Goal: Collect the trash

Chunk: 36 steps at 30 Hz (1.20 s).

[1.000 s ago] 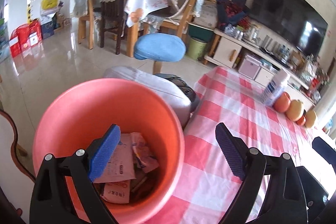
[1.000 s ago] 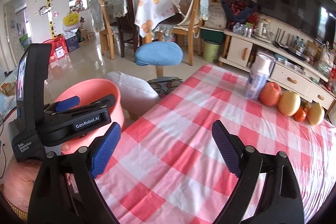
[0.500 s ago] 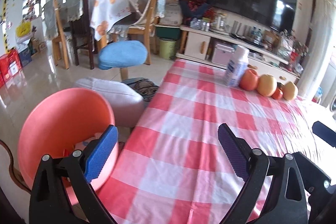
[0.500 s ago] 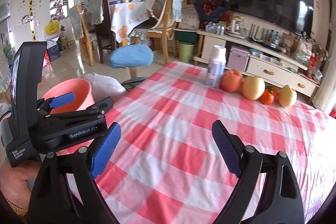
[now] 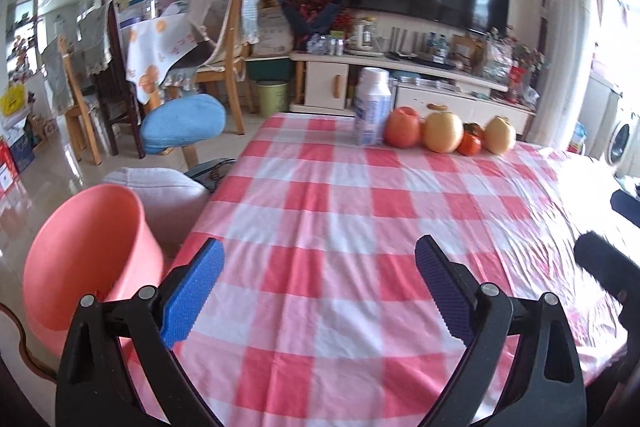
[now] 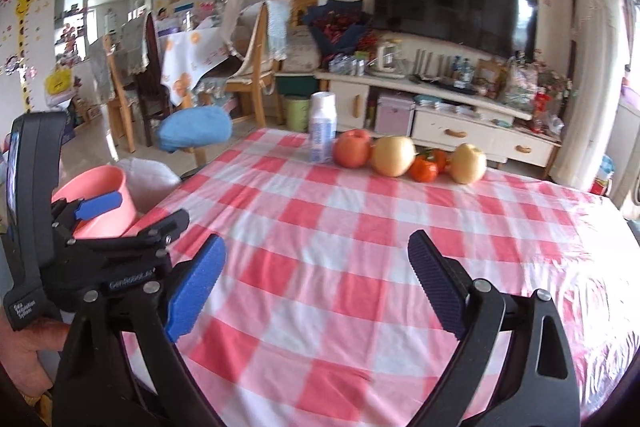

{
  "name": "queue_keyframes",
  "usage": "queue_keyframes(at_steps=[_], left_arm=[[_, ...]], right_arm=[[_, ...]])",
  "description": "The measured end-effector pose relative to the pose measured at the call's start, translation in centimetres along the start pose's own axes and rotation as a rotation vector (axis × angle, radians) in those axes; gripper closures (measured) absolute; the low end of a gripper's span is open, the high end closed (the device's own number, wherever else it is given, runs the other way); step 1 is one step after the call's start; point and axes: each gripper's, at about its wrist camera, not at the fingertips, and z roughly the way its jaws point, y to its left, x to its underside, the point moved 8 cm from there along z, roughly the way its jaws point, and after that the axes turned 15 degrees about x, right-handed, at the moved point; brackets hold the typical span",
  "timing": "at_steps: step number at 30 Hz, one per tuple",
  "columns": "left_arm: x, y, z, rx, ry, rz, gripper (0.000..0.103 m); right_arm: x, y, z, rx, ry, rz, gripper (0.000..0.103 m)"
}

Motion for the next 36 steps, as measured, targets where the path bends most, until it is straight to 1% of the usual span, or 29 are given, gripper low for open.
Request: queue_keyframes(at_steps=[4,8,12,15,22,26,34,36], left_arm=[[0.3,-2.8,-0.7,0.020,0.003,0.047,0.008],[0.2,-4.9,-1.8,0.039,-0.022,0.074,0.008],[-0.2,-6.7,-3.1,0.064,-0.058,0.084,0.008],[-0.8,-7.9,-4.4,0.055,-0.094,0.109,0.008],[-2.4,-10.5,-7.4,0.057,-0.165,0.160,0.007],[-3.4,-12.0,-9.4,0.046,-0.208,0.192,0.005],[-4.8,-13.1,-12.3,0.059,-0.261,0.188,0.005],[-5.1,-13.3,-13.0,0.050,-0.275,0.196,0.005]], right_arm=[[0.2,-2.5,-1.5,0.037,-0.032,0.021,0.010],[0.3,-4.9,-2.9,0.068,-0.057,0.054,0.010],[0.2,-7.5,-4.8,0.105,-0.092,0.094,0.009],[0.0,-8.7,-6.2,0.124,-0.122,0.107,0.009],[-0.8,-10.2,-9.3,0.150,-0.188,0.118,0.009],[-1.2,-10.9,-10.9,0.156,-0.221,0.131,0.008],[-1.5,-12.3,-13.3,0.188,-0.264,0.151,0.008],[-1.4,-12.6,-13.6,0.190,-0.267,0.159,0.008]])
